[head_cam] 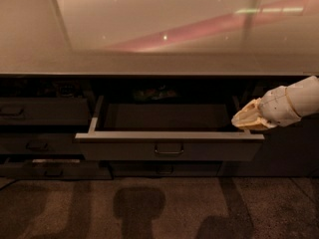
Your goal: Open top drawer
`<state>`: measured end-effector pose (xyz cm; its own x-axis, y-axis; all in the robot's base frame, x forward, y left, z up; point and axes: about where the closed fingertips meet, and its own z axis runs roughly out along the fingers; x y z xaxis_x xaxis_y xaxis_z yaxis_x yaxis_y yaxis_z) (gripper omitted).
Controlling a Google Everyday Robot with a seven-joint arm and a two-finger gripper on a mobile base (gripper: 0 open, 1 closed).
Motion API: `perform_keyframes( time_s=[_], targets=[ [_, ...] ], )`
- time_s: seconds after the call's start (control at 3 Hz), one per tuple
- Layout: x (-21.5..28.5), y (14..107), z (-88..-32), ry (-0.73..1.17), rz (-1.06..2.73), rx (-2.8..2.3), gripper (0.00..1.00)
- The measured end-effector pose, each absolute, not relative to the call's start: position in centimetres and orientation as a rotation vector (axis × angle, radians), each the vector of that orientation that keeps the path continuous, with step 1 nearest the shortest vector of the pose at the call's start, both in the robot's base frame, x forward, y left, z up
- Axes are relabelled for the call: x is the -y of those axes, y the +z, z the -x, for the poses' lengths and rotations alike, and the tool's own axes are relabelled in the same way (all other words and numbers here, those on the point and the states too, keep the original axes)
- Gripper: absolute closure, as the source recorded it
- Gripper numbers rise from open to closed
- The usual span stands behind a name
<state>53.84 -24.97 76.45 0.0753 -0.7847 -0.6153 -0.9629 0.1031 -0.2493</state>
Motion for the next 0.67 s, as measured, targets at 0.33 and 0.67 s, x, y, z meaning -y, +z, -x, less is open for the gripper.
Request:
perform_keyframes(
  time_s=[0.33, 0.67],
  targets=[
    [25.4, 74.9, -55.5, 0.261, 1.734, -1.842, 1.0],
    [26.8, 72.1, -58.6, 0.181, 1.727, -2.019, 1.0]
  ],
)
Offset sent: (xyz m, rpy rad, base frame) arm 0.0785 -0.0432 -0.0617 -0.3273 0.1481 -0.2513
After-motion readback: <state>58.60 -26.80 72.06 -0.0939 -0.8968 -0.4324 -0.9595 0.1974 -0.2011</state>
